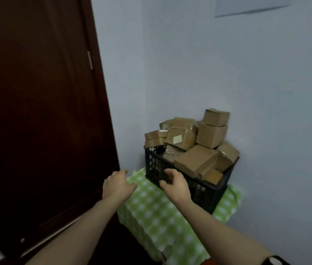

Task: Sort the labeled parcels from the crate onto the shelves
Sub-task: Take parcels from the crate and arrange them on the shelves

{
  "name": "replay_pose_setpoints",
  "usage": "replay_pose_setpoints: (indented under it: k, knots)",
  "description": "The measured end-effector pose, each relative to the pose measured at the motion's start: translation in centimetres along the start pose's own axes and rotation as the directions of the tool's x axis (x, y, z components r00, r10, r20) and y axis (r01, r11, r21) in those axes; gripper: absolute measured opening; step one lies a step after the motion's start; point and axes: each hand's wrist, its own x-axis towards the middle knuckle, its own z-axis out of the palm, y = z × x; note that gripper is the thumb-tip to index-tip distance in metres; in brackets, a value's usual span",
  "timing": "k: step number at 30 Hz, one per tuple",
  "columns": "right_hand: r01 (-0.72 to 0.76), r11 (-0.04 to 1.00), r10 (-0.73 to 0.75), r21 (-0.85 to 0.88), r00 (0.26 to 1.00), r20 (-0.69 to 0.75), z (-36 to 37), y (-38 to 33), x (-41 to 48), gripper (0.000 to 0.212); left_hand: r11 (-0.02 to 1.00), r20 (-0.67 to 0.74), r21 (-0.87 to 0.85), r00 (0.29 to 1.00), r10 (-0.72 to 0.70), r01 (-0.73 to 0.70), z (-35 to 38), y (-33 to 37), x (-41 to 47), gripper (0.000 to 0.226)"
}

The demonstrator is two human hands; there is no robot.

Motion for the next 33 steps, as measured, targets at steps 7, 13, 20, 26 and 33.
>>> replay_pose_setpoints:
  k: [7, 13, 20, 26, 33]
  knots:
    - [-0.12, 0.983, 0.155, 0.142, 0.952, -0.263, -7.0, 3.7, 9.5, 0.041, 0.967, 0.154, -0.185, 0.966, 0.206, -0.176, 4.7, 9.0, 11.5, 0.061]
    - [-0.162, 0.953, 0.26, 0.257, 0.871, -0.417, -13.0, 7.8, 15.4, 0.032, 0.916, 0.156, -0.296, 0.933, 0.324, -0.269, 8.0, 19.2, 17.9, 0.07]
    - [-0.12, 0.932, 0.277, 0.342, 0.842, -0.462, -20.6, 12.7, 23.6, 0.028, 0.869, 0.053, -0.399, 0.938, 0.341, -0.293, 12.5, 32.9, 24.4, 0.103]
    - [-0.072, 0.91, 0.257, 0.408, 0.87, -0.421, -24.7, 16.5, 28.7, 0.03, 0.929, 0.047, -0.319, 0.976, 0.215, -0.189, 14.7, 40.8, 29.2, 0.139]
    - [-0.015, 0.892, 0.226, 0.452, 0.88, -0.417, -25.8, 18.2, 30.9, 0.031, 0.888, 0.038, -0.442, 0.986, 0.162, -0.129, 15.4, 41.6, 31.3, 0.118]
